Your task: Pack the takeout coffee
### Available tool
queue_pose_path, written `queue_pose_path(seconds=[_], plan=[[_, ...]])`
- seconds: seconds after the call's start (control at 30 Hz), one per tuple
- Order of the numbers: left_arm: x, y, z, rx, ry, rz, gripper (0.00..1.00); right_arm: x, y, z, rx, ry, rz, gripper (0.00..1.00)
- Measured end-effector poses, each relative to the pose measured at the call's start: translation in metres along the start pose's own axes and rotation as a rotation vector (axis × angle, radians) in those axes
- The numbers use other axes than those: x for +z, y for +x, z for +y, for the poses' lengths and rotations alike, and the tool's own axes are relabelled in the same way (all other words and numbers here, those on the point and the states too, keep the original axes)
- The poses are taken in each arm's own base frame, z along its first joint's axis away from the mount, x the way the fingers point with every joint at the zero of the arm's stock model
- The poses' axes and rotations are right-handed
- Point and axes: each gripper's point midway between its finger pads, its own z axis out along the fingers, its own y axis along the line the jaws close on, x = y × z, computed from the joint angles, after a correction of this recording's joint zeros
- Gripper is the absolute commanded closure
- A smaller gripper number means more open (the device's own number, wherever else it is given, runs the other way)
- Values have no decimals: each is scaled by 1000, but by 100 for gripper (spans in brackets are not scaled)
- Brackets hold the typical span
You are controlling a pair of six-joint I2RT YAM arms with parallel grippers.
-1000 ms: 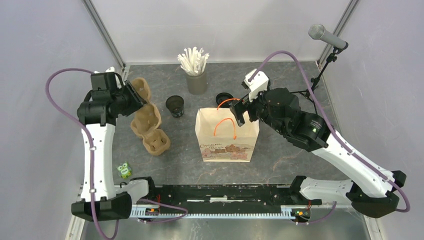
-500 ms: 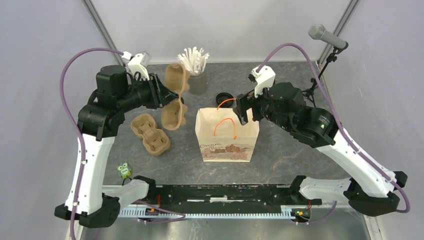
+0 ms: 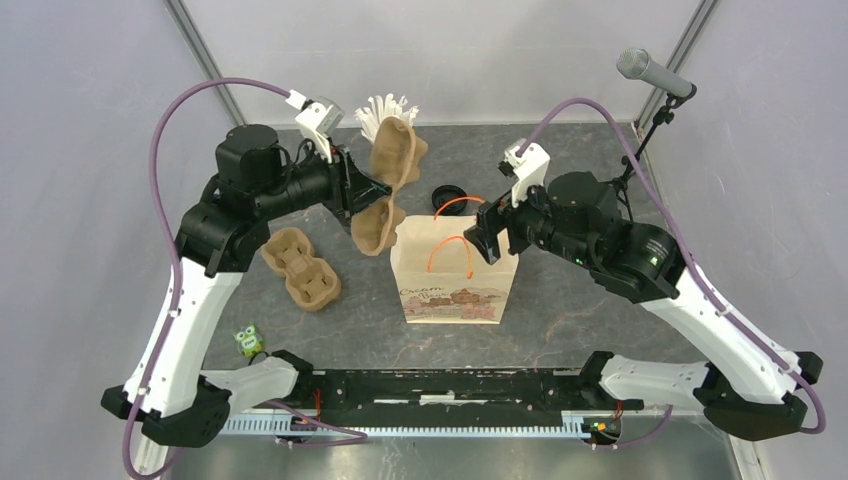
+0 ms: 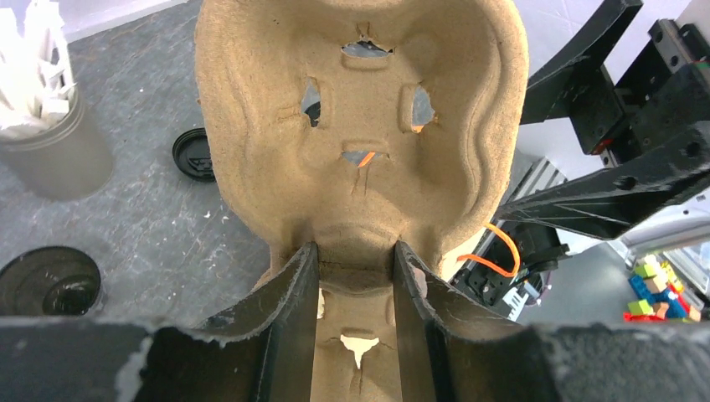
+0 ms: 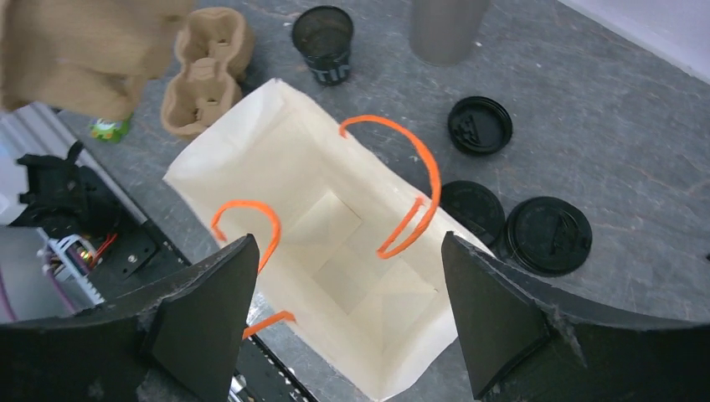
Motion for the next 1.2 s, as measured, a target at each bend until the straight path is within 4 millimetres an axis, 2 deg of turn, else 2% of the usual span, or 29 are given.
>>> queue_pose_path(seconds=[0.27, 0.4, 0.5, 0.6, 0.93, 1.0, 1.2], plan=[[17, 8, -10, 75, 88, 27, 61, -33, -13, 32, -90, -236, -140, 9], [20, 10, -14, 100, 124, 29, 62, -39, -17, 49, -124, -338, -173, 12], [22, 12, -18, 112, 149, 29, 63, -35, -15, 60, -132, -399, -168, 13], [23, 14, -20, 119, 164, 33, 63, -22, -8, 69, -134, -441, -137, 14], [27, 19, -22, 131, 186, 51, 65, 9, 22, 70, -159, -446, -32, 20], [28, 21, -23, 136, 191, 55, 66, 12, 26, 69, -178, -443, -24, 25], [30, 25, -26, 140, 205, 67, 67, 14, 28, 66, -257, -444, -29, 60]])
